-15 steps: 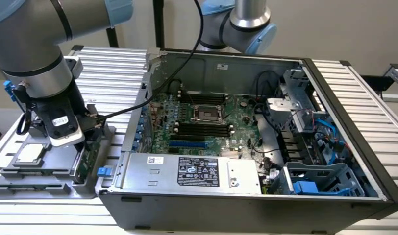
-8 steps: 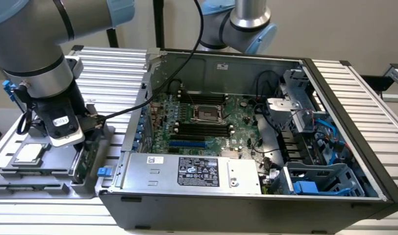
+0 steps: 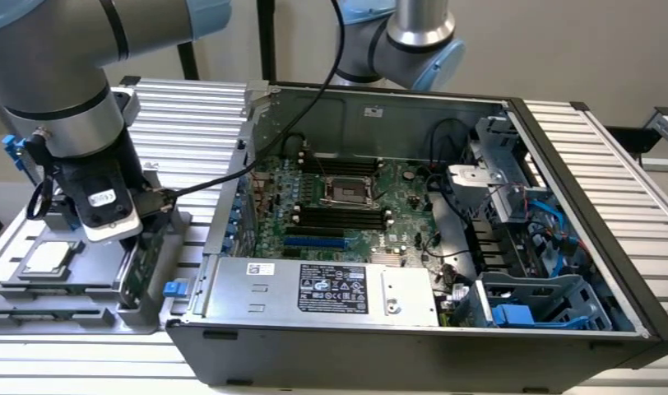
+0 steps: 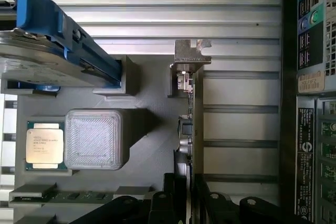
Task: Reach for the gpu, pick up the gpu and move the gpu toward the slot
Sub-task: 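Pick up the gpu and move the gpu toward the slot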
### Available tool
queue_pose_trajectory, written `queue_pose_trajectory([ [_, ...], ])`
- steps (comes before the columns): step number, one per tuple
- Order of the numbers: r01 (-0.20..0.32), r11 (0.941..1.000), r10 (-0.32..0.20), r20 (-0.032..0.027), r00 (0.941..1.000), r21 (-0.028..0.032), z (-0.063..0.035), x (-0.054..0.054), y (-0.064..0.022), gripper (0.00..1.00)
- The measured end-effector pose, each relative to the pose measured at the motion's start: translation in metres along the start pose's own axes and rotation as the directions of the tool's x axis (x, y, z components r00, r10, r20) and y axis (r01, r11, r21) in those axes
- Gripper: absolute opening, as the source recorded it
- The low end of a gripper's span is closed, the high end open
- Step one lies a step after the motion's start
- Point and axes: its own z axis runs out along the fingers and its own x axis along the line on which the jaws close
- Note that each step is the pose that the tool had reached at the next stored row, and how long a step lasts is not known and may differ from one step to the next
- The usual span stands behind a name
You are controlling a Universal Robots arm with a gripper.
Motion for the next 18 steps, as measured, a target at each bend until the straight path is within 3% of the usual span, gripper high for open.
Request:
queue_pose_trajectory([
  [7, 0.0, 1.0, 0.0, -0.0139, 0.9999, 0.0, -0.0284, -0.004, 0.0009, 0.26],
  [18, -0.001, 1.0, 0.001, -0.023, 0.9997, -0.0002, -0.0793, -0.023, 0.0026, 0.26],
])
